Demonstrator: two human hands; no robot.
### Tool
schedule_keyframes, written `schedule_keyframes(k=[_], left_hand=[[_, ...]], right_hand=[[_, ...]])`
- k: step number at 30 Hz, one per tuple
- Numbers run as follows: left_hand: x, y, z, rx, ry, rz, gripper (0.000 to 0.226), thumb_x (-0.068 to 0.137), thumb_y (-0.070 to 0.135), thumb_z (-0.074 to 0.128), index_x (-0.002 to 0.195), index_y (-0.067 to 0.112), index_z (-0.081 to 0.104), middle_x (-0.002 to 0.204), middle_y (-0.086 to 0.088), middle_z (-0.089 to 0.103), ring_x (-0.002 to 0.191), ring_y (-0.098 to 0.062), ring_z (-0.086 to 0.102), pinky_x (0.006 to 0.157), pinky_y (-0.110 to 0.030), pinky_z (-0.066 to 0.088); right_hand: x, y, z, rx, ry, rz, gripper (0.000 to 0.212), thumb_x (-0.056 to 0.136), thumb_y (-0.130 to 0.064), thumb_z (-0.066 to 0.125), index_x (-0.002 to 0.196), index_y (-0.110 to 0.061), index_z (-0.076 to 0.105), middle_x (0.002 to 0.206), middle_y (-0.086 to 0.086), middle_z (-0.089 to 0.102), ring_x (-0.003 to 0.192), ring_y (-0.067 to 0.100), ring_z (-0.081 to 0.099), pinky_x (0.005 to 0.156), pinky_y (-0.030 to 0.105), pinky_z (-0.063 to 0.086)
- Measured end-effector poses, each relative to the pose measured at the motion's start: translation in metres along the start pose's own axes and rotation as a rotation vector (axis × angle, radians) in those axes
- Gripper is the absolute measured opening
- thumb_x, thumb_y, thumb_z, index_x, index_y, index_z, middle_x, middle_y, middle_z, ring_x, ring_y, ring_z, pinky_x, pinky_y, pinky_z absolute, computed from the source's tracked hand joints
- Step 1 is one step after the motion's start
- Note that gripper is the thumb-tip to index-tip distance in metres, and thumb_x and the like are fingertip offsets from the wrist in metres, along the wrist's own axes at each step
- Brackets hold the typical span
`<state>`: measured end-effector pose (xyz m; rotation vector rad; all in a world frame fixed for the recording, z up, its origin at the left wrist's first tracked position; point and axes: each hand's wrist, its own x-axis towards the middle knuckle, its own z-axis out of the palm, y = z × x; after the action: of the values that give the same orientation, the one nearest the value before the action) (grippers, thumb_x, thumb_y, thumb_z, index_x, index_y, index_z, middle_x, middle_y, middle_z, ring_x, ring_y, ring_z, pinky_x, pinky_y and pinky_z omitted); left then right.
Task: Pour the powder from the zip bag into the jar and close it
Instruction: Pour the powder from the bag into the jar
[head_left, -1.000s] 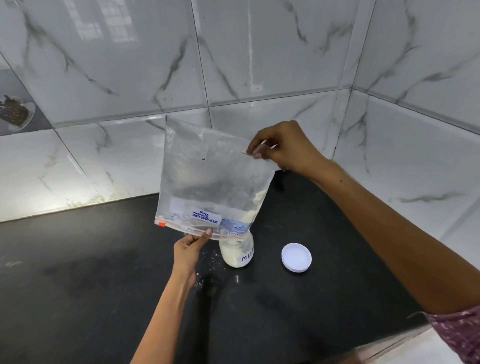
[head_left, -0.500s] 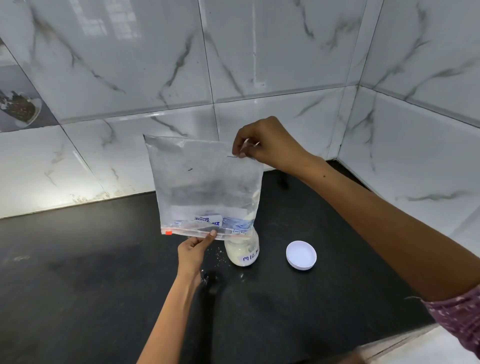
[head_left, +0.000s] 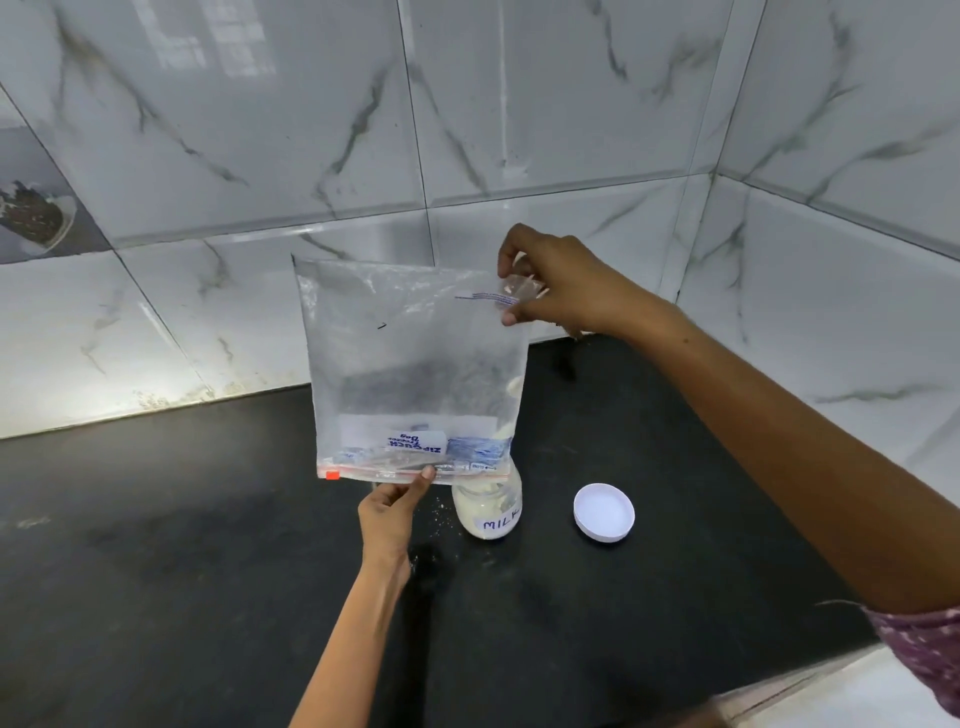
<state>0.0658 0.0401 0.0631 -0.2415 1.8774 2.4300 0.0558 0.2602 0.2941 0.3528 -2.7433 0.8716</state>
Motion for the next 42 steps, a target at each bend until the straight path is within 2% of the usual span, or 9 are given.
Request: schedule_keyframes(k=[3,7,10,14,18,27,36,40,42], left_hand=[[-0.001,-0.001,-0.001,-0.015,-0.002,0.021,0.024,0.074,0.016,0.077,0.097,0.009,0.073,0.1,-0.006,0.074,0.101,-0.017,0.067,0.102,-0.039,0.045],[0.0,-0.002,0.001,-0.015,0.003,0.029,0.019,0.072,0.016,0.077,0.09,0.013,0.074,0.091,-0.002,0.075,0.086,-0.014,0.067,0.101,-0.044,0.046],[0.0,-0.004,0.003,-0.015,0.012,0.034,0.015,0.073,0.015,0.077,0.087,0.018,0.074,0.093,0.001,0.075,0.096,-0.017,0.066,0.101,-0.043,0.045],[0.002,-0.007,0.002,-0.013,0.01,0.034,0.015,0.073,0.017,0.078,0.088,0.018,0.074,0.094,0.003,0.075,0.101,-0.015,0.065,0.104,-0.041,0.043],[0.002,-0.007,-0.001,-0.036,0.02,0.024,0.023,0.069,0.019,0.079,0.091,0.012,0.075,0.097,-0.003,0.075,0.101,-0.019,0.066,0.103,-0.043,0.044],[0.001,-0.004,-0.002,-0.03,-0.018,0.025,0.013,0.074,0.013,0.077,0.086,0.018,0.075,0.094,0.0,0.076,0.098,-0.013,0.068,0.098,-0.035,0.046],[0.003,-0.007,-0.006,-0.023,-0.037,0.013,0.028,0.069,0.02,0.078,0.095,0.009,0.074,0.099,-0.004,0.075,0.101,-0.018,0.065,0.1,-0.038,0.045],[0.005,-0.009,-0.006,-0.035,-0.067,-0.012,0.026,0.074,0.016,0.075,0.099,0.01,0.073,0.102,-0.001,0.074,0.098,-0.014,0.064,0.093,-0.03,0.045],[0.006,-0.009,-0.005,-0.046,-0.1,-0.026,0.026,0.076,0.017,0.073,0.101,0.011,0.071,0.098,0.004,0.073,0.089,-0.006,0.064,0.084,-0.025,0.043]], right_hand=[[-0.005,0.007,-0.012,0.038,-0.025,0.045,0.032,0.075,-0.006,0.074,0.098,-0.019,0.054,0.089,0.005,0.065,0.06,-0.001,0.06,0.047,0.005,0.042],[-0.008,0.002,-0.007,0.083,0.15,-0.018,0.02,0.07,0.003,0.073,0.088,-0.005,0.066,0.076,0.007,0.07,0.064,0.002,0.064,0.059,0.008,0.05],[-0.011,-0.006,0.003,0.054,0.108,-0.078,0.016,0.069,0.005,0.073,0.084,-0.001,0.069,0.074,0.009,0.072,0.068,0.008,0.069,0.066,0.01,0.051],[-0.008,-0.012,0.003,0.081,0.17,-0.075,0.015,0.068,0.005,0.074,0.082,-0.001,0.071,0.073,0.009,0.072,0.068,0.008,0.069,0.068,0.019,0.056],[-0.007,-0.014,0.004,0.093,0.174,-0.049,0.014,0.069,0.004,0.075,0.08,-0.003,0.07,0.07,0.004,0.068,0.059,-0.006,0.063,0.046,0.004,0.043],[-0.004,-0.011,0.003,0.002,0.243,-0.065,0.013,0.069,-0.003,0.078,0.079,-0.008,0.071,0.072,0.001,0.069,0.065,0.002,0.064,0.064,0.01,0.051],[-0.01,-0.004,0.007,-0.043,0.303,-0.056,0.01,0.071,-0.006,0.077,0.078,-0.01,0.07,0.072,-0.001,0.07,0.061,-0.006,0.058,0.061,0.004,0.045],[-0.012,-0.002,0.011,-0.09,0.252,-0.062,0.009,0.07,-0.005,0.076,0.075,-0.009,0.069,0.071,-0.002,0.07,0.06,-0.007,0.057,0.061,0.002,0.043],[-0.011,0.001,0.008,-0.054,0.304,-0.047,0.011,0.07,-0.008,0.078,0.075,-0.012,0.069,0.07,-0.004,0.068,0.061,-0.003,0.059,0.064,0.008,0.048]])
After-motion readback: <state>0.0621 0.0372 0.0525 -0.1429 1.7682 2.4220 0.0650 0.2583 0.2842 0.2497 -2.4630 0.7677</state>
